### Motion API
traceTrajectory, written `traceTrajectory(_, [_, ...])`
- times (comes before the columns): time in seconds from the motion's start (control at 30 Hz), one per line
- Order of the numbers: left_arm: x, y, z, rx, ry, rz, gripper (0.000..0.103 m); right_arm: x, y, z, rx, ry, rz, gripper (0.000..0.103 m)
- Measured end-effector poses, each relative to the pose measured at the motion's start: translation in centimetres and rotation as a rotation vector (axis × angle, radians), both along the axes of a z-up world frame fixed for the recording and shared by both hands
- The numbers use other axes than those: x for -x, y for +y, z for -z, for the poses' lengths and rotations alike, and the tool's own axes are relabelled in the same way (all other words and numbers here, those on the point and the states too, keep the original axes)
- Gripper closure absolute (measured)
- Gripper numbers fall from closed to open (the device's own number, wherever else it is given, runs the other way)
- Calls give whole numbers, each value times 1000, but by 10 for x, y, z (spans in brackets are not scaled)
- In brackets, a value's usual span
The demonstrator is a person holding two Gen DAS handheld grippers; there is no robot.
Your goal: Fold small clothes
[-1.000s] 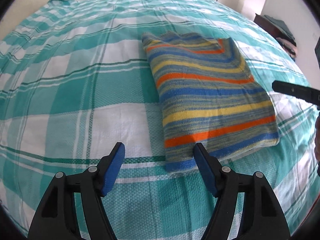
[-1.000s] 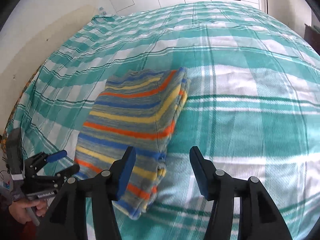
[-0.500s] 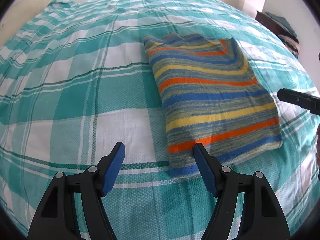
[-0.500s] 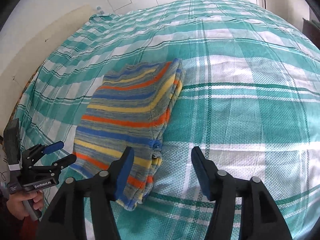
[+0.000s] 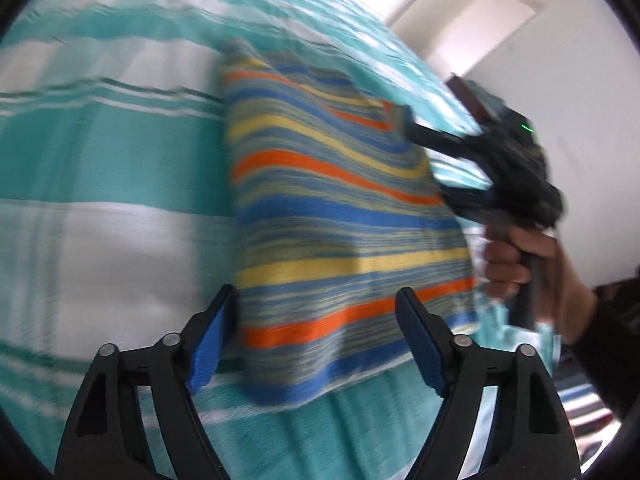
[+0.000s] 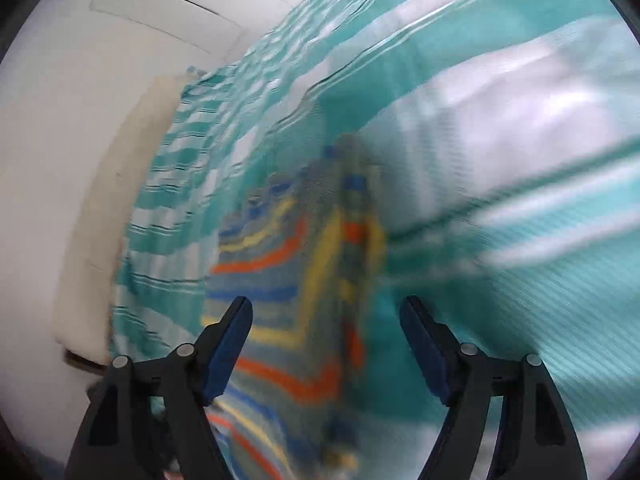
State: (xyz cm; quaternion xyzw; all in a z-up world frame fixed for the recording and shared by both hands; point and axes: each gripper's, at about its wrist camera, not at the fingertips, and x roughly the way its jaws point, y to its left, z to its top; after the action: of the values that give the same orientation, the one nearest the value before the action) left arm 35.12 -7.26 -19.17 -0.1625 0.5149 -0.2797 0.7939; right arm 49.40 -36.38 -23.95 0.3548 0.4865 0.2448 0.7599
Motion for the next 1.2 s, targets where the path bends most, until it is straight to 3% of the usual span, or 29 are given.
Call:
traceTrajectory(0.03, [-3, -4, 3, 11, 14, 9, 27, -7, 11, 4, -9, 10, -17, 46])
traceTrajectory(0.1, [-8, -9, 6, -11, 18, 13, 58, -16, 31, 7, 40, 21, -58, 70])
traceTrajectory(0.13, [-11, -7, 7, -25, 27, 0, 78, -18, 37, 4, 81, 15, -68, 83])
traceTrajectory(0.17, [-13, -1, 7, 0, 48, -19, 88, -17, 43, -3, 125, -12, -65, 84])
traceTrajectory(0.23, [-12, 8, 0, 33, 46, -40, 91, -12, 47, -19, 176, -70, -68, 84])
traceTrajectory(0.33, [-4, 10, -20, 19, -3, -38, 93, -1, 55, -51, 216, -161, -93, 85])
traceTrajectory(0.53, [11, 12, -79, 21, -115, -22, 92, 10, 63, -117, 212, -298, -142, 85])
traceTrajectory(0.6, [9, 10, -85, 13, -132, -16, 89, 10, 63, -129, 206, -323, -146, 85])
traceTrajectory(0.63, [7, 5, -80, -5, -118, -20, 78, 9, 62, -128, 212, -320, -140, 85])
traceTrajectory(0.67, [6, 0, -70, -29, -88, -24, 53, 7, 58, -121, 219, -291, -131, 80])
traceTrajectory(0.7, [3, -7, -53, -84, -37, -23, 42, 3, 56, -111, 241, -244, -119, 72])
traceTrajectory(0.73, [5, -10, -43, -132, -16, -26, 39, 1, 51, -95, 306, -161, -95, 39])
traceTrajectory(0.77, [10, -14, -31, -219, 1, -29, 46, 3, 44, -82, 375, -88, -52, 21])
traceTrajectory(0.8, [20, -15, -28, -285, -8, -27, 48, 15, 32, -73, 427, -47, -6, 22])
traceTrajectory(0.83, [28, -15, -30, -304, -29, -29, 47, 25, 26, -74, 456, -49, 10, 22])
traceTrajectory(0.9, [58, -11, -52, -362, -128, -53, 34, 59, 19, -85, 541, -85, 33, 13])
traceTrajectory(0.93, [67, -11, -61, -388, -161, -62, 23, 77, 19, -93, 583, -104, 35, 2])
traceTrajectory(0.97, [82, -13, -77, -434, -224, -81, 15, 99, 21, -102, 633, -120, 34, 0])
traceTrajectory(1.03, [106, -17, -111, -509, -338, -129, 8, 135, 28, -121, 695, -140, 14, 0])
traceTrajectory(1.13, [125, -11, -142, -544, -436, -201, 5, 193, 46, -155, 782, -189, -3, 0])
traceTrajectory(1.2, [136, -1, -155, -533, -440, -238, 3, 227, 54, -175, 794, -215, 16, 0])
